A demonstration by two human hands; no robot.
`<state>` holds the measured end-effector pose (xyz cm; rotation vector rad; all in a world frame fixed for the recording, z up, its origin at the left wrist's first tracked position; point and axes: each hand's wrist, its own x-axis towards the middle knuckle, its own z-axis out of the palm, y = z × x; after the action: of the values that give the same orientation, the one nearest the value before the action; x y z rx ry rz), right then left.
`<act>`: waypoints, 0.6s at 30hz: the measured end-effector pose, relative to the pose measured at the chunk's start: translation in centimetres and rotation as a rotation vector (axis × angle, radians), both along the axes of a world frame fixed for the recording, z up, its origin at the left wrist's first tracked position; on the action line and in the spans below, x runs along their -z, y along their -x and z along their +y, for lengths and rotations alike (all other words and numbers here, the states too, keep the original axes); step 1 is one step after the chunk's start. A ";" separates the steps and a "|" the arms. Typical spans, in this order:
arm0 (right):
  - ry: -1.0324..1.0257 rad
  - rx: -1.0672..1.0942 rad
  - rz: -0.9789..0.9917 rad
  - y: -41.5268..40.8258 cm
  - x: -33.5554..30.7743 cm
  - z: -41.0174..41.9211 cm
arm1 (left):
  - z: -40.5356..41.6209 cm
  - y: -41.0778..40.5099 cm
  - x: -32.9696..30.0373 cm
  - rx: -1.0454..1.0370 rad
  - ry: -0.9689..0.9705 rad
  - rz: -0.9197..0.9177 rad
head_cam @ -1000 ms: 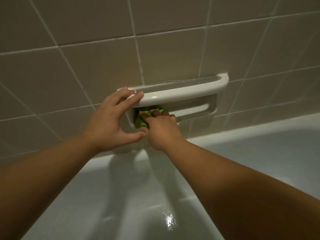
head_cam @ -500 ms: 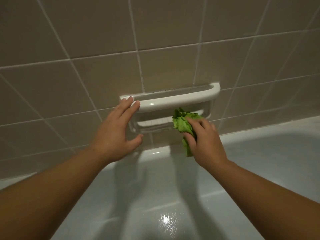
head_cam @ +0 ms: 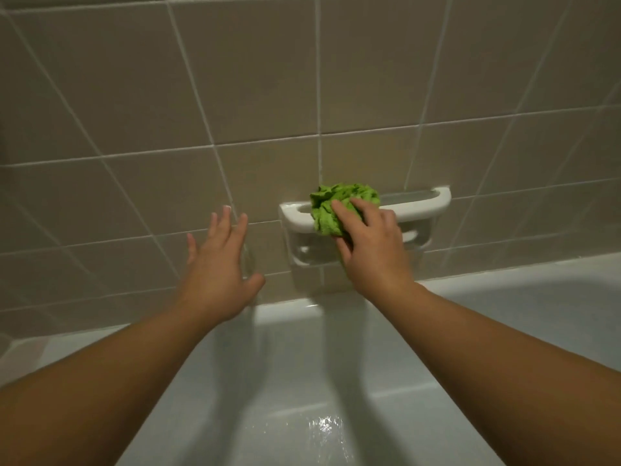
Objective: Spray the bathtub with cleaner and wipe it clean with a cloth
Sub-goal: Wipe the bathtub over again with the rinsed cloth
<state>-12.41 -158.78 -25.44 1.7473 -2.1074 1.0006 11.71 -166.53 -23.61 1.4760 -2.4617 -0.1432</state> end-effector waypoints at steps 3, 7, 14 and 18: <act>-0.017 -0.083 0.013 -3.0 0.2 -1.6 | -1.6 -1.0 -0.7 -0.010 0.072 -0.145; -0.059 -0.211 0.161 -6.6 2.8 -0.7 | -1.6 -2.3 1.3 0.026 -0.057 -0.058; -0.217 -0.107 -0.023 -9.7 6.8 1.2 | 0.1 -7.1 6.7 0.073 -0.285 -0.068; -0.340 -0.085 -0.062 -12.1 9.9 1.4 | -1.3 -13.3 10.0 -0.046 -0.326 -0.183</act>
<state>-0.28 -157.42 -35.32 1.9969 -2.3735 0.7586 25.01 -167.78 -33.63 1.7438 -2.6431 -0.4366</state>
